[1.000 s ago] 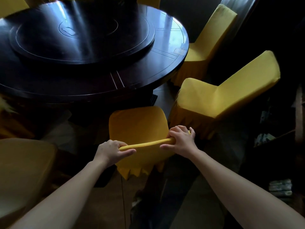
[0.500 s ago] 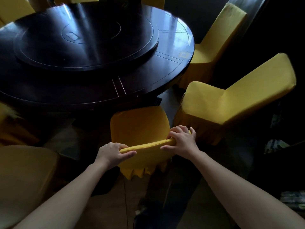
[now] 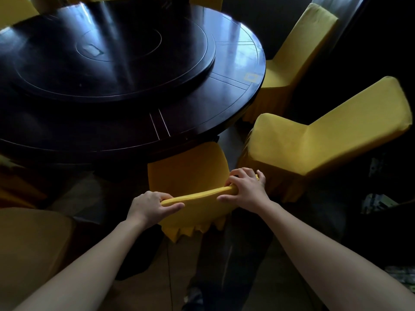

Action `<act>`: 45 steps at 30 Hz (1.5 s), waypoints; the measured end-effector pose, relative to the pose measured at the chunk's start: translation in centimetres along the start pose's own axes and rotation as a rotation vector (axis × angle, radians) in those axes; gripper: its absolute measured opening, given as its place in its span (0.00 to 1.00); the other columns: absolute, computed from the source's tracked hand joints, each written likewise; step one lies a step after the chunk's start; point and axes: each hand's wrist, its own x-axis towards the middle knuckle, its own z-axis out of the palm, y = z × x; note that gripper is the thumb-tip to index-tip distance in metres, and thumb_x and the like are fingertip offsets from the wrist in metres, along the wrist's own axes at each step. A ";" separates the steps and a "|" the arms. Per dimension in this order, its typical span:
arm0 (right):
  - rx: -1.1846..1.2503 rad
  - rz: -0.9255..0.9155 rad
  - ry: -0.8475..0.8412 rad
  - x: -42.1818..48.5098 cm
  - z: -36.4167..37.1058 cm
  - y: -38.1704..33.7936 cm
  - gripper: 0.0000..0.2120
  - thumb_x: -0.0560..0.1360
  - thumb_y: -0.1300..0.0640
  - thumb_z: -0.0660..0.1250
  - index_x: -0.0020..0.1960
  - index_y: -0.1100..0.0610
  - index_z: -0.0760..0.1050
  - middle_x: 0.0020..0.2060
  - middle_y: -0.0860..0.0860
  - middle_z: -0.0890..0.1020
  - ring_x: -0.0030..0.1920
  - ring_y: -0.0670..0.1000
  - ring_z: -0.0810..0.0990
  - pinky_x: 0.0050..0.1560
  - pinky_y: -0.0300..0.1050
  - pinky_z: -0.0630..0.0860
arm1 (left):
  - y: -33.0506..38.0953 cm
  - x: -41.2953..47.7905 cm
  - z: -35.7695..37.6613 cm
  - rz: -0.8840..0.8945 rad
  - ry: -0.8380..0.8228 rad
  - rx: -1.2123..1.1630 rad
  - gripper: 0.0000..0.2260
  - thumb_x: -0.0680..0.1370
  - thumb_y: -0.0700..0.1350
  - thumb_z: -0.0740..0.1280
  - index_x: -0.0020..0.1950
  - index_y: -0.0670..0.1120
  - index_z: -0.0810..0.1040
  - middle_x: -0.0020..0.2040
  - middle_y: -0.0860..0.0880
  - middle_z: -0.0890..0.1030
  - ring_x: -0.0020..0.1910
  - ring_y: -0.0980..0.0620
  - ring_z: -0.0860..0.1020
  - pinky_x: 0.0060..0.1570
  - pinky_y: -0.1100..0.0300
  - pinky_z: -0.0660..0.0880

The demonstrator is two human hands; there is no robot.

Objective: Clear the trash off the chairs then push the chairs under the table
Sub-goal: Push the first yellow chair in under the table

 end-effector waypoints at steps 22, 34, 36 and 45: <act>0.127 0.205 0.316 -2.1 2.7 -2.6 0.30 0.68 0.26 0.57 0.60 0.45 0.73 0.61 0.45 0.73 0.70 0.50 0.62 0.74 0.60 0.49 | -0.3 1.6 -0.6 0.058 -0.010 0.019 0.32 0.67 0.74 0.52 0.52 0.54 0.81 0.35 0.59 0.79 0.30 0.59 0.77 0.27 0.68 0.71; 0.230 0.131 0.091 -3.7 1.4 -1.2 0.26 0.79 0.41 0.54 0.75 0.44 0.56 0.77 0.46 0.53 0.77 0.48 0.40 0.74 0.61 0.49 | 1.5 0.2 -0.3 0.127 0.087 0.145 0.22 0.77 0.63 0.55 0.63 0.53 0.75 0.49 0.54 0.82 0.42 0.56 0.79 0.38 0.62 0.78; 0.224 0.113 0.065 -3.6 1.1 -0.9 0.26 0.80 0.41 0.52 0.76 0.44 0.54 0.78 0.45 0.50 0.76 0.47 0.39 0.75 0.62 0.46 | 2.1 0.4 -0.1 0.146 0.080 0.154 0.23 0.77 0.62 0.54 0.66 0.54 0.72 0.55 0.53 0.81 0.49 0.55 0.79 0.42 0.62 0.77; 0.145 0.147 0.057 -5.2 -1.0 5.6 0.30 0.79 0.38 0.52 0.77 0.44 0.47 0.78 0.46 0.45 0.76 0.49 0.37 0.74 0.59 0.40 | 14.3 6.0 5.5 0.266 -0.007 0.323 0.29 0.77 0.65 0.45 0.74 0.57 0.37 0.77 0.53 0.39 0.74 0.50 0.34 0.70 0.46 0.33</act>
